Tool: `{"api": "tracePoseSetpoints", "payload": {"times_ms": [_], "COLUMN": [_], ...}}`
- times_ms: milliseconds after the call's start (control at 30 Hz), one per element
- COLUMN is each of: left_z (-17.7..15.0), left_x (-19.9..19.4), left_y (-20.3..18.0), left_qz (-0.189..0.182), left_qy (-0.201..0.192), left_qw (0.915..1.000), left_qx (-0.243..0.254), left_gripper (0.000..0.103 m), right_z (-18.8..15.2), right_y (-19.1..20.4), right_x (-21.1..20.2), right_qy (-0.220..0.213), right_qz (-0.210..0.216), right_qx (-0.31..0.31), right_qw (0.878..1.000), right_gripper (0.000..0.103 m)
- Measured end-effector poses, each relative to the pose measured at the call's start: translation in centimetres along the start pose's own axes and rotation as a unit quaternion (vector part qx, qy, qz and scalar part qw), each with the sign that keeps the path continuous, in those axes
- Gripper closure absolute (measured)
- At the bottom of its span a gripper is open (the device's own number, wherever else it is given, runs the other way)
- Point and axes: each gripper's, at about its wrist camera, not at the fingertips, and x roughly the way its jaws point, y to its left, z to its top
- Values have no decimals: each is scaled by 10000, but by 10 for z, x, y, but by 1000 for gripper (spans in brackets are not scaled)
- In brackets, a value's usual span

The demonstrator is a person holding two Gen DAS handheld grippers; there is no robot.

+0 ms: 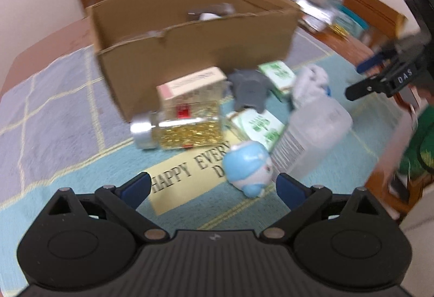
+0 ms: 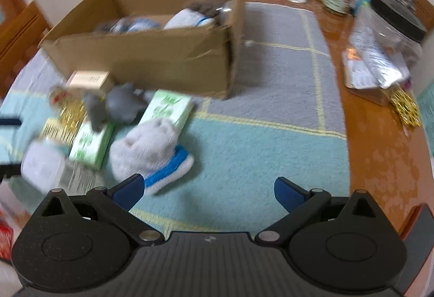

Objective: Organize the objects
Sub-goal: 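Move the left gripper to the blue-white figurine while the right approaches the white knit hat, then grasp the blue-white figurine with the left gripper while the right grasps the white knit hat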

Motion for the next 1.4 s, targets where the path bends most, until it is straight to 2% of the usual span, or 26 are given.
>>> {"api": "tracePoseSetpoints", "payload": {"times_ms": [167,267,400,567,667,767,1033,1233,1400], "left_z": [-3,-3,-4,-2,-3,-3,-8,-9,-9], "left_x": [11,18,25,33,34,36,30,27,26], "left_y": [-13,-13,-14,-13,-12,-9,-2,10,8], "left_qz": [-66,-216,-244,-422,-568,-812,-693,-498,-437], "left_qy": [-51,-11,-47,-116,-212,-222,-220,-180,-178], "left_qw": [9974,9968,9957,9927,9902,9891,9914,9953,9956], "left_qx": [710,767,895,1121,1259,1207,1090,816,813], "left_gripper": [16,22,30,34,39,54,55,55,55], "right_z": [-17,-28,-35,-33,-35,-36,-23,-9,-1], "right_y": [31,42,44,30,32,32,42,56,68], "right_x": [11,23,30,32,31,30,39,47,51], "right_qy": [-15,22,56,132,73,43,58,-131,-295], "right_qz": [-177,-341,-278,9,-2,12,51,36,-68], "right_qx": [-1057,-1460,-1455,-985,-1033,-1054,-1182,-1509,-1743], "right_qw": [9942,9887,9890,9951,9946,9944,9930,9885,9842], "right_gripper": [0,0,0,0,0,0,0,0,0]}}
